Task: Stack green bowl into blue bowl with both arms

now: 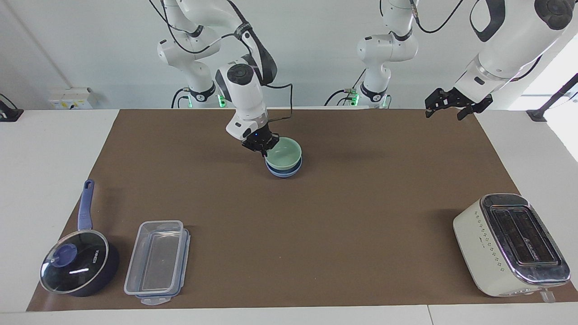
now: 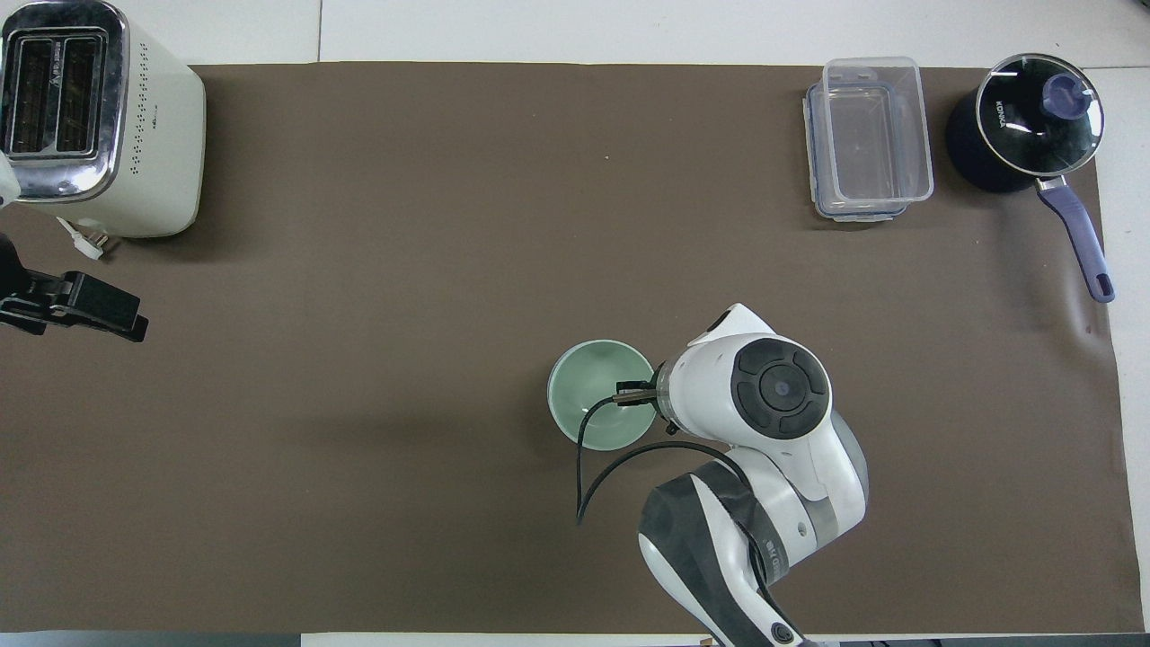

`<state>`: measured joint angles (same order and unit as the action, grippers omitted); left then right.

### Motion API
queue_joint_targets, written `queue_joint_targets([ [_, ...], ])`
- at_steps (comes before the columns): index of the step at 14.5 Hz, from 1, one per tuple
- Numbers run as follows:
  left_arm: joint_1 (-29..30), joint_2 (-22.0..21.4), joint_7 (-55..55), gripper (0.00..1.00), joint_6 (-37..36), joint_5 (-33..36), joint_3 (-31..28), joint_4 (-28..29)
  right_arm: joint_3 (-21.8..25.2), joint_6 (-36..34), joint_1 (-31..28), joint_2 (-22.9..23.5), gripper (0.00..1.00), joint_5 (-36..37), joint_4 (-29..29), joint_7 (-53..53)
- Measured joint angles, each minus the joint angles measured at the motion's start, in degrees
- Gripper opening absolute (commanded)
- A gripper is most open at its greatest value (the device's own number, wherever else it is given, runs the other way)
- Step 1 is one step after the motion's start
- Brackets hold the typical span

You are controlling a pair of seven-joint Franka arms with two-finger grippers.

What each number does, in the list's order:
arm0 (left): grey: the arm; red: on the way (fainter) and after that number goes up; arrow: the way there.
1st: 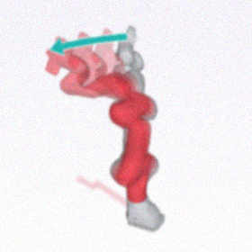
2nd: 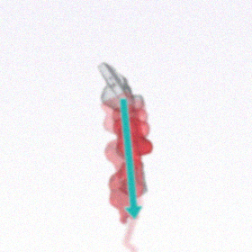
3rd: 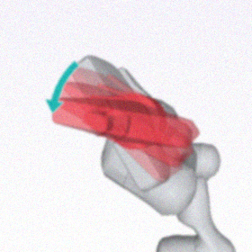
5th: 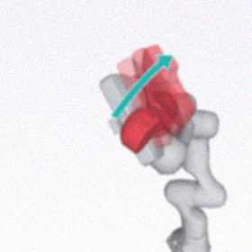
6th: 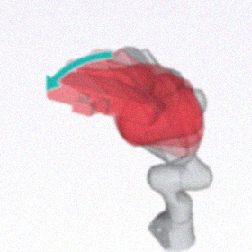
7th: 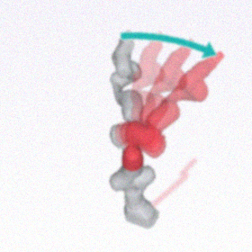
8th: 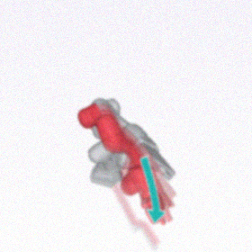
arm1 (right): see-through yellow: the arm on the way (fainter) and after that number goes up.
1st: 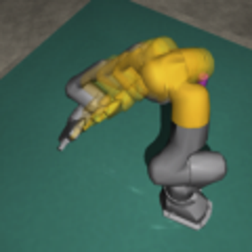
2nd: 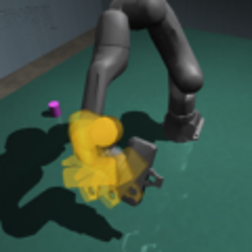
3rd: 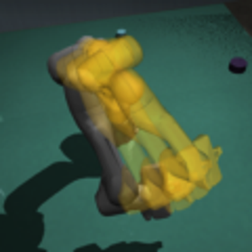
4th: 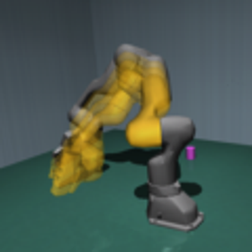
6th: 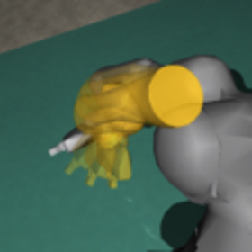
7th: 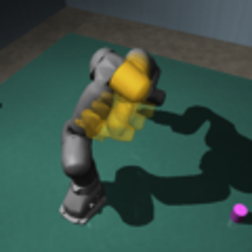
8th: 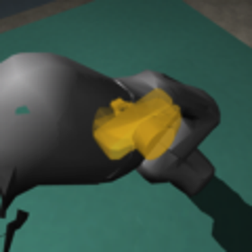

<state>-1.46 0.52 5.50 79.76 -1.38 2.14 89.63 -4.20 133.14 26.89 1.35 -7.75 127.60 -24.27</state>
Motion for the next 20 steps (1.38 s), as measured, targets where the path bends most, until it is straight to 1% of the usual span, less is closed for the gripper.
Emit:
queue_joint_targets([
  [10,0.0,0.0,0.0,1.0,0.8,0.1,0.0,0.0,0.0,0.0,1.2,-0.1,0.0,0.0,0.0,0.0],
  [12,0.0,0.0,-0.5,1.0,2.4,0.1,0.0,0.1,0.0,0.0,1.2,-0.1,0.0,0.0,0.0,0.0],
  [13,0.0,0.0,-1.1,1.0,3.5,0.1,0.0,0.1,0.0,0.0,1.2,-0.2,0.29,0.0,0.0,0.0],
  [14,0.0,0.0,-1.5,1.0,4.2,0.1,0.0,0.2,0.1,0.1,1.2,-0.2,0.84,0.0,0.0,0.0],
  [15,0.0,0.0,-1.8,1.0,4.7,0.1,0.0,0.2,0.1,0.1,1.2,-0.2,1.0,0.0,0.0,0.1],
  [20,0.0,0.0,-2.0,1.0,5.5,0.2,0.0,0.3,0.3,0.2,1.1,-0.9,1.0,0.0,-0.4,0.6],
])
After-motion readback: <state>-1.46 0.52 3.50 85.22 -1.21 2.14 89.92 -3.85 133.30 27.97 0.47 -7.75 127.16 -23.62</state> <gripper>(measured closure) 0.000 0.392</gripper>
